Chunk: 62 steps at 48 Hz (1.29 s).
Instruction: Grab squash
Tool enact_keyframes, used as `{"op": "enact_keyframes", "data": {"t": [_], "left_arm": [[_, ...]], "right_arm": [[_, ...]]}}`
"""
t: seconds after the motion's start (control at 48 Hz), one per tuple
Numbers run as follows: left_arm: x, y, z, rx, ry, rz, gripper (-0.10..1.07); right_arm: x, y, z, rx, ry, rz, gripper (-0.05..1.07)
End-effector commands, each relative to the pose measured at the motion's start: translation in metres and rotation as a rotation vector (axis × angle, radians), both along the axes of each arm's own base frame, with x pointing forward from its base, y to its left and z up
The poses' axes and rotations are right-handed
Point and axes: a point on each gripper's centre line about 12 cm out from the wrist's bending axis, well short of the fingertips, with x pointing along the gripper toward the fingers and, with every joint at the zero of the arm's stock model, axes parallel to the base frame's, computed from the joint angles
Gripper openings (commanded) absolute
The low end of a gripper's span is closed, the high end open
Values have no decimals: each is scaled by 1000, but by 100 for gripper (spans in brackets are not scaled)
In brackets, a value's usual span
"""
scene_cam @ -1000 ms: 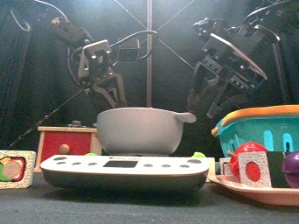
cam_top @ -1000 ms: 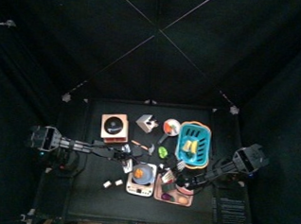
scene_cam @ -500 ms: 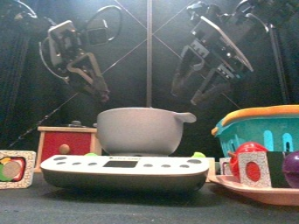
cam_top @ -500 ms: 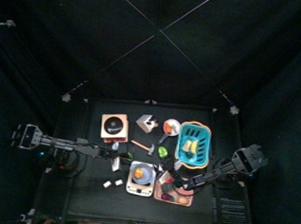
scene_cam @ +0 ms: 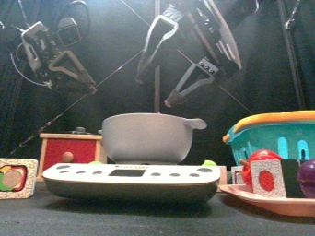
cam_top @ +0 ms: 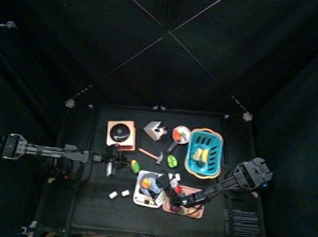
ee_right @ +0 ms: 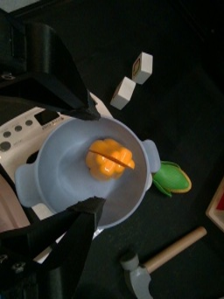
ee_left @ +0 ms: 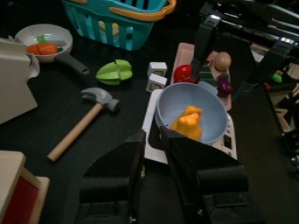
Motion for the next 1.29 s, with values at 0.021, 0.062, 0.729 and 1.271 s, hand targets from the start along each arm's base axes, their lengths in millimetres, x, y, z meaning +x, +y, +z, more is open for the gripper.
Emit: {"op": "enact_keyframes", "data": {"t": [0.021,0.062,0.729,1.271], "left_arm": [[-1,1,1,36,-9,-14,66],[-2,1,-2,43,-1,-19,66],[-17,0,-13,49,16,-21,66],[-19,1,-17,47,27,-17,66]], "right_arm": [[13,-9,21,45,-55,-35,100],[16,-11,23,51,-61,-44,100],[40,-30,14,166,-70,-68,60],[28,-29,-10,264,1,-118,51]]}}
